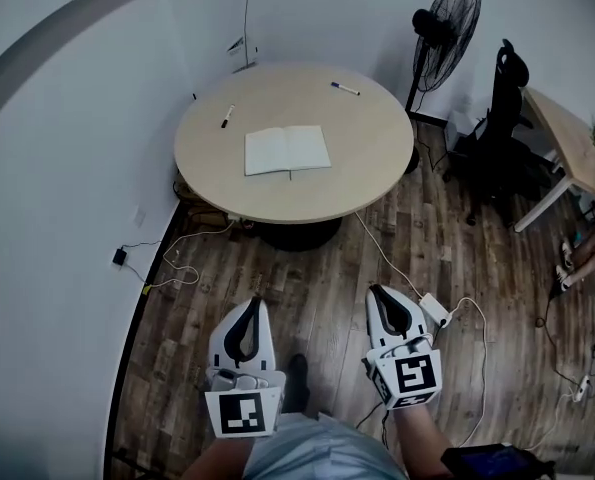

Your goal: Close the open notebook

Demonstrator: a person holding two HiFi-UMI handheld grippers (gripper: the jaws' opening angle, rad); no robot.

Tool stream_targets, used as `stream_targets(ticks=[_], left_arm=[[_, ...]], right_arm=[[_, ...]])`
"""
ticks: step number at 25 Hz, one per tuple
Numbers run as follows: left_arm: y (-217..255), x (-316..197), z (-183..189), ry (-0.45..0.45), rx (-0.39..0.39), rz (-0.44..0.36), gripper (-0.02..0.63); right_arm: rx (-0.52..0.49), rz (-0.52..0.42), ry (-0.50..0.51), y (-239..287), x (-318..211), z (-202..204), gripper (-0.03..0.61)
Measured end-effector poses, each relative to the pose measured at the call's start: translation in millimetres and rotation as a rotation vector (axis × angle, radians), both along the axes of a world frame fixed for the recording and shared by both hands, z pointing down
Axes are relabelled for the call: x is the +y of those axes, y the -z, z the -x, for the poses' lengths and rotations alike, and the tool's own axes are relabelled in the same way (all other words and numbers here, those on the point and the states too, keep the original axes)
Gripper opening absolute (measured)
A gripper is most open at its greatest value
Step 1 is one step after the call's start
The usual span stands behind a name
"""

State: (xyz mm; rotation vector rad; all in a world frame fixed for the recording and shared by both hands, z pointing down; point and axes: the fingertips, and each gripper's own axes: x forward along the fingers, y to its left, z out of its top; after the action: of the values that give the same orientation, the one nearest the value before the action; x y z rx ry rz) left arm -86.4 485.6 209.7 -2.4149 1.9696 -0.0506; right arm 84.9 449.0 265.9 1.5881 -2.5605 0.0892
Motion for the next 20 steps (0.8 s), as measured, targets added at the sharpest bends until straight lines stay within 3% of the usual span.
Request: stream_targets(ticks=[4,10,20], left_arm=[[2,-57,24,0.002,-0.004,0.002,0.018],[29,-119,46,-0.024,-0.013,-0.059,0.018],[42,-174,40,-0.082,-0.003,-0.089,0.018]], right_arm=[[-0.003,0.010,0.010,0,-59,26,0.049],[-0.007,-0.055,-0.001,32,-121,49,0.049],[-0.012,-0.111,-0.053,60,-172,45,0.049]])
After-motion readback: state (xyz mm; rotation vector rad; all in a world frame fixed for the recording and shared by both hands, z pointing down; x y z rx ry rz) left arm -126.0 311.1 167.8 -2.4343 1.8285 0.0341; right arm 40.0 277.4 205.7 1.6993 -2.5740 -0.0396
